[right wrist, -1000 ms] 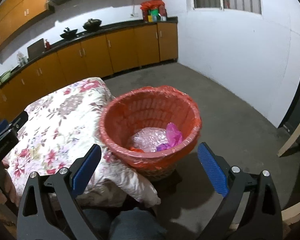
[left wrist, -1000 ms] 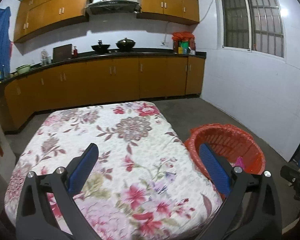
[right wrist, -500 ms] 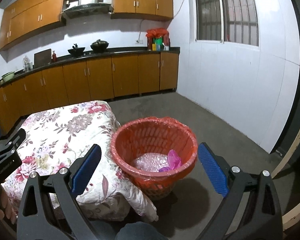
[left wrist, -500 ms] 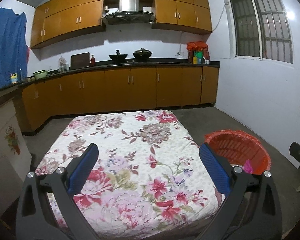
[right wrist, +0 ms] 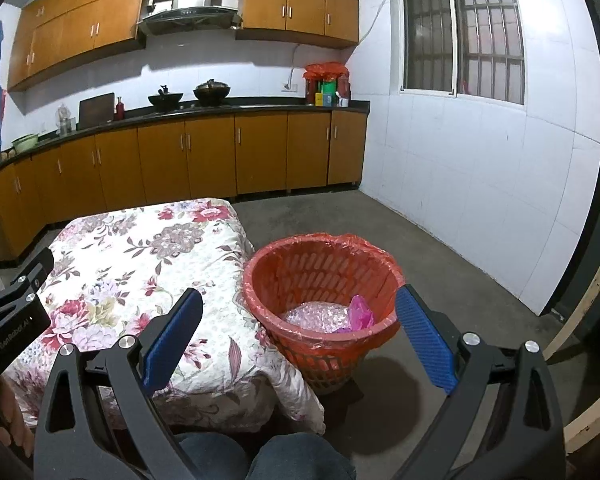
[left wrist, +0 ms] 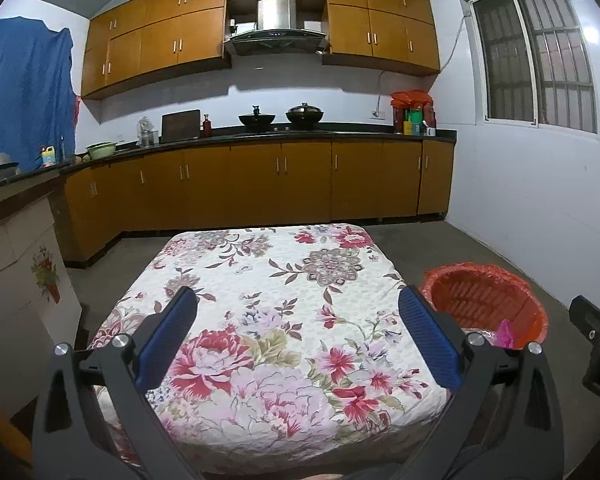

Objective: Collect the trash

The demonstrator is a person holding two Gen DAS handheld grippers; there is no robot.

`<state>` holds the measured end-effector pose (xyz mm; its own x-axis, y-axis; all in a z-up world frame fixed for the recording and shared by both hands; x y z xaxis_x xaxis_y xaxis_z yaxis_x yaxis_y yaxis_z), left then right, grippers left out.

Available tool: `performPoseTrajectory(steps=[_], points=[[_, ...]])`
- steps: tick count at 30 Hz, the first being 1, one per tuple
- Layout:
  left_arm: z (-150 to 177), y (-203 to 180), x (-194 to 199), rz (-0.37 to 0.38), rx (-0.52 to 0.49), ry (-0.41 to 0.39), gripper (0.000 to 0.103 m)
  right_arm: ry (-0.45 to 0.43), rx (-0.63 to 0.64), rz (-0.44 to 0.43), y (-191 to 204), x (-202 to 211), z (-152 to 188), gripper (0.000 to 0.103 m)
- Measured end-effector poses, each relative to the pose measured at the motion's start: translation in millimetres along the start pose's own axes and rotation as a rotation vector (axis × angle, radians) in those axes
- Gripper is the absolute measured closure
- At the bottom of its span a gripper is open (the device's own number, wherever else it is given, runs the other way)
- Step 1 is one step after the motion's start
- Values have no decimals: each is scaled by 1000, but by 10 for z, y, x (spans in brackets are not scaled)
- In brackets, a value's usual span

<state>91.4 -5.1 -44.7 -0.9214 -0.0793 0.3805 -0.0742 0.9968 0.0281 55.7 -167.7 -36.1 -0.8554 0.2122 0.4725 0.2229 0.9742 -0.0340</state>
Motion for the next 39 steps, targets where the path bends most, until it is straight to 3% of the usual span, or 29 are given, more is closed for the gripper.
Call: performPoseTrajectory(steps=[13, 39], points=[[-15, 88, 84, -23, 26, -11, 4, -49, -4, 42, 12, 42, -58, 7], [10, 64, 144, -21, 24, -15, 4, -57, -20, 48, -18, 55, -61, 7]])
Point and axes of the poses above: each gripper's, at about its wrist camera, not at the fingertips, and x roughly against the way its jaws point, y to its left, z to its underside, the point moved 8 cm from there along -x, roughly the way its jaws point, and after that the axes turned 2 degrees about y, right-handed, at the moved point
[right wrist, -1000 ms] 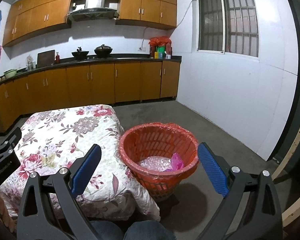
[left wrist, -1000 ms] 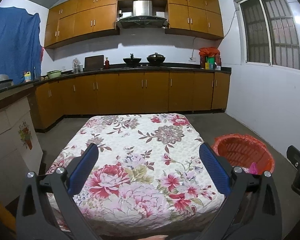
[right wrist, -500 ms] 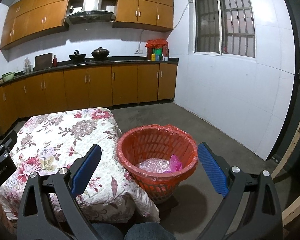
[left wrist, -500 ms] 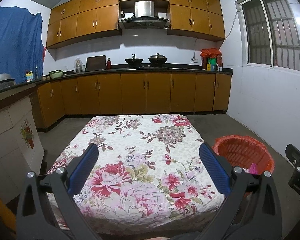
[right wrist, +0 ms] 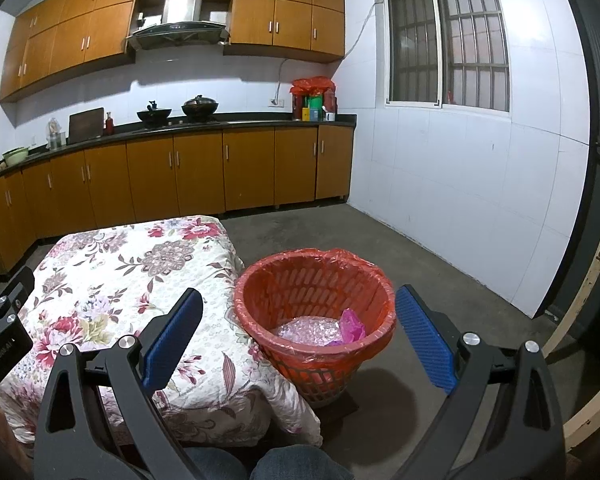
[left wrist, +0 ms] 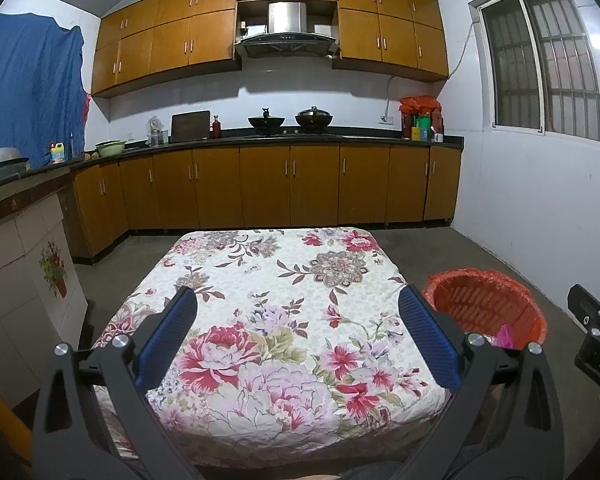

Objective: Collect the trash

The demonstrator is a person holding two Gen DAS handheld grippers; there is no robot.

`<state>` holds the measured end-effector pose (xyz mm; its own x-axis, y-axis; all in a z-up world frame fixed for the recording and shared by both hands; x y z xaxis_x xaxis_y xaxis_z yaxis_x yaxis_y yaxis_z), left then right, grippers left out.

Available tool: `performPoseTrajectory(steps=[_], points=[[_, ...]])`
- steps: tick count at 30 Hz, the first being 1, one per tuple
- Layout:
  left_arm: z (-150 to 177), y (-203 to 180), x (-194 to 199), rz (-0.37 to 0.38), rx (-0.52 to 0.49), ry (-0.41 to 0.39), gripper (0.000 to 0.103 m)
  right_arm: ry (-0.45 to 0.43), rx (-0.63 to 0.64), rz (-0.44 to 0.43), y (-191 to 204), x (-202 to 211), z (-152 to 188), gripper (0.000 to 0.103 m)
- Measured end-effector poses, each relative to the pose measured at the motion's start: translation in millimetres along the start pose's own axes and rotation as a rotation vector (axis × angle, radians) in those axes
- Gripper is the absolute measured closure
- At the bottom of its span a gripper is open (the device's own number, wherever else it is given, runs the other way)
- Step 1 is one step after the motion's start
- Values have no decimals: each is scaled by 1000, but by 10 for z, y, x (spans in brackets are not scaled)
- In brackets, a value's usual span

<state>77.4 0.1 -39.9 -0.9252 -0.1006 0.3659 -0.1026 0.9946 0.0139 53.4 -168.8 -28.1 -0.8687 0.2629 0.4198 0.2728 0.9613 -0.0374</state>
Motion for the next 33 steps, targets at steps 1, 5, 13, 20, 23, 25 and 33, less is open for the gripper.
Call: performPoseTrajectory(steps=[1, 5, 13, 20, 23, 25, 33], points=[[-3, -1, 7, 0, 1, -3, 4, -1, 0, -1, 0, 2, -3, 7], [-9, 7, 22, -2, 3, -10, 4, 1, -1, -1, 5, 1, 1, 7], [-16, 17, 17, 0, 2, -9, 4, 3, -3, -1, 12, -2, 1, 7], [-16, 18, 15, 0, 3, -7, 4, 5, -3, 0, 8, -4, 2, 7], [-13, 13, 5, 1, 5, -3, 4, 6, -3, 0, 9, -11, 2, 7], [-13, 10, -3, 1, 6, -1, 4, 6, -4, -1, 7, -11, 2, 7], [-9, 12, -10, 2, 6, 1, 4, 6, -3, -1, 6, -13, 1, 7]])
Point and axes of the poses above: each gripper's, at about its wrist camera, not at the fingertips, and x roughly against the way its jaws point, y to its left, z to its underside, the point moved 8 cm from there along -x, roughly the way its jaws point, and after that the axes turned 2 degrees about y, right-handed, at the moved point
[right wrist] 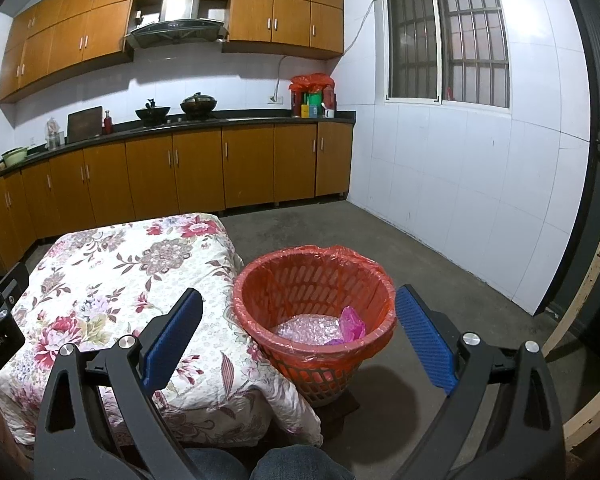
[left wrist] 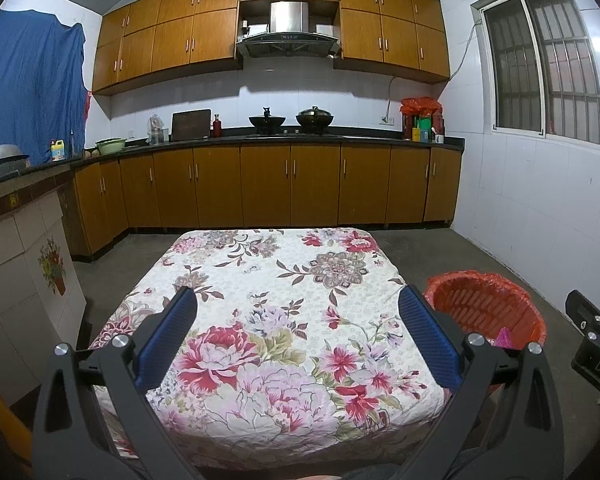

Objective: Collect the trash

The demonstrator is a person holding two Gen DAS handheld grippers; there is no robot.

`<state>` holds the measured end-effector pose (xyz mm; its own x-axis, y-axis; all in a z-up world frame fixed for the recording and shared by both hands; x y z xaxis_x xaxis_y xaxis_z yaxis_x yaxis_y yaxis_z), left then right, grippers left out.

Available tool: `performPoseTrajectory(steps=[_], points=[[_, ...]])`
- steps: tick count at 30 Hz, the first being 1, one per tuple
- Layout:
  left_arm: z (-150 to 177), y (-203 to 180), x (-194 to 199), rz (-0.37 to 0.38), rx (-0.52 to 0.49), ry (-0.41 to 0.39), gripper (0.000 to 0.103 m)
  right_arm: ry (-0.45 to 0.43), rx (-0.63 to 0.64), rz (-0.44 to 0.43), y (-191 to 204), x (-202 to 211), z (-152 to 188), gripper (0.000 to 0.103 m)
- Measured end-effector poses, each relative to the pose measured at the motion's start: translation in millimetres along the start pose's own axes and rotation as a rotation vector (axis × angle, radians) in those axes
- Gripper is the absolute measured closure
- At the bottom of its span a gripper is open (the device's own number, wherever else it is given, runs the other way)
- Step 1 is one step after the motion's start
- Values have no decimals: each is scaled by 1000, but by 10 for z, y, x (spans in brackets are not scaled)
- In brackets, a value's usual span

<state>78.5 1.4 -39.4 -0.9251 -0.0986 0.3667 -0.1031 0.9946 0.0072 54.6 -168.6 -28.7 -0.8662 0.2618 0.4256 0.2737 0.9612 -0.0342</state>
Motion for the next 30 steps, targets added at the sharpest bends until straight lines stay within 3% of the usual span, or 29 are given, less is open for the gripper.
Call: performPoseTrajectory(steps=[30], points=[[86, -13, -72, 4, 1, 15, 4, 11, -4, 1, -16, -26, 45, 7]])
Point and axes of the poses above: each gripper's, at about its wrist camera, not at the fingertips, and x roughly against the way its jaws point, y to its left, z to its underside, the point moved 8 cm from there along -x, roughly the way its jaws point, and after that the axes turned 2 degrees about y, right-handed, at the moved point
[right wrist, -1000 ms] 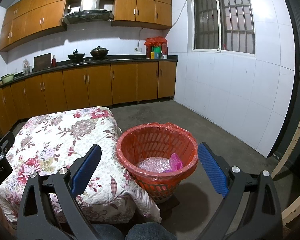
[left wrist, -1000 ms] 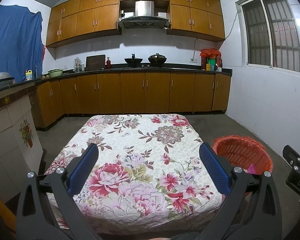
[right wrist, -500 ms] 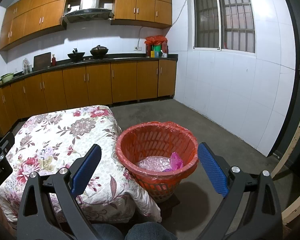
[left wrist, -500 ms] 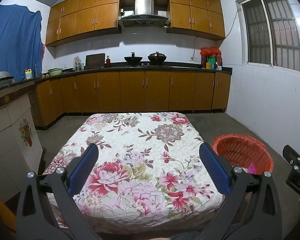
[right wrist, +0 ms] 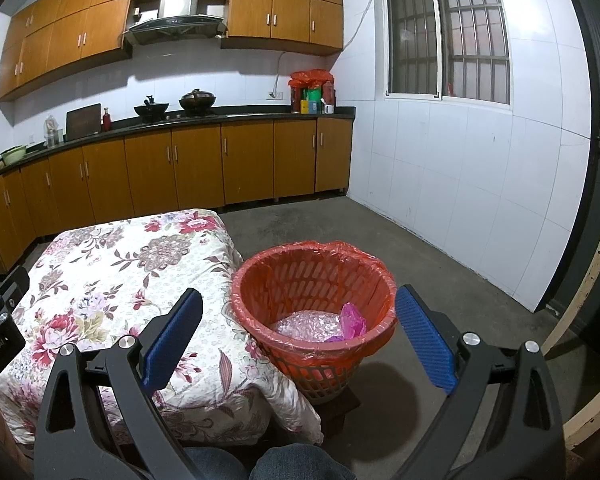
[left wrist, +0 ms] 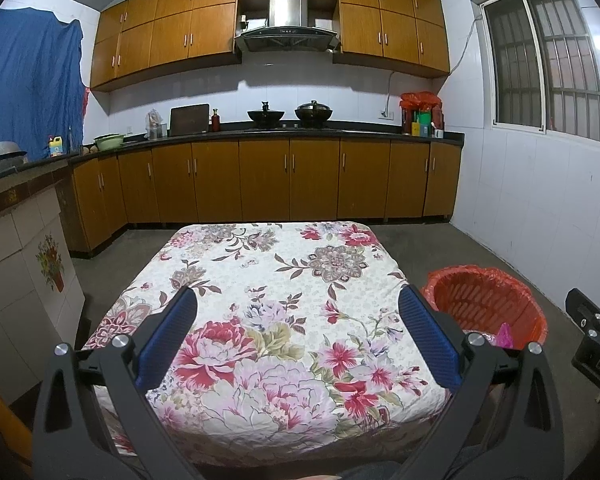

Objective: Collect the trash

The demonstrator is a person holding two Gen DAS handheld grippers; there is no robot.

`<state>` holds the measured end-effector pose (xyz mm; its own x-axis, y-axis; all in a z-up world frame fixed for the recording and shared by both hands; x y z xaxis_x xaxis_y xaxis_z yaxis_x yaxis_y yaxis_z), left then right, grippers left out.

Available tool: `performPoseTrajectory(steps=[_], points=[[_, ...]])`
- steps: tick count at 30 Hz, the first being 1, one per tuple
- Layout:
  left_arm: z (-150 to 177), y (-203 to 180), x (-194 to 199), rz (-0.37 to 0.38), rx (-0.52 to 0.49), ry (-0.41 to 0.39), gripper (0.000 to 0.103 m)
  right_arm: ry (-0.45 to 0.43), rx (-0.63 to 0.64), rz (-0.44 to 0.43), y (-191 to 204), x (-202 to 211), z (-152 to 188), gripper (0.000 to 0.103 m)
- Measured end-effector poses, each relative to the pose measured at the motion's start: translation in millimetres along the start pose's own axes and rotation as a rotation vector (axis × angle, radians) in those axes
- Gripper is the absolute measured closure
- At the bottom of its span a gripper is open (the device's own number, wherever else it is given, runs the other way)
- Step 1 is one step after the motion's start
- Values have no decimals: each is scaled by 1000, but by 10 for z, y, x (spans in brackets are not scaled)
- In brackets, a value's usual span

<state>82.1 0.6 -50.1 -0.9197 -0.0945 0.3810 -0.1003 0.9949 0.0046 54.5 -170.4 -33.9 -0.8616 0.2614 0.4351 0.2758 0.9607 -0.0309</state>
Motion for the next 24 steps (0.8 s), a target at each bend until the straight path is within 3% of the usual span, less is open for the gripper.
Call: performPoseTrajectory(steps=[24], points=[[21, -1, -22, 1, 0, 5, 4, 4, 0, -1, -16, -13, 2, 7]])
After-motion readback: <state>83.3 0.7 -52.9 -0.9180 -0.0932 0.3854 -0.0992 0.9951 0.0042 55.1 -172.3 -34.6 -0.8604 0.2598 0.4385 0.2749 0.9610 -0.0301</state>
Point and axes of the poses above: each gripper's, at about its wrist camera, not at the fingertips, and x roughly against the way its jaws point, y to its left, z to its underside, the point moved 8 cm from there along -x, roughly the way its jaws point, and after that the axes turned 2 degrees about y, right-handed, at the moved point
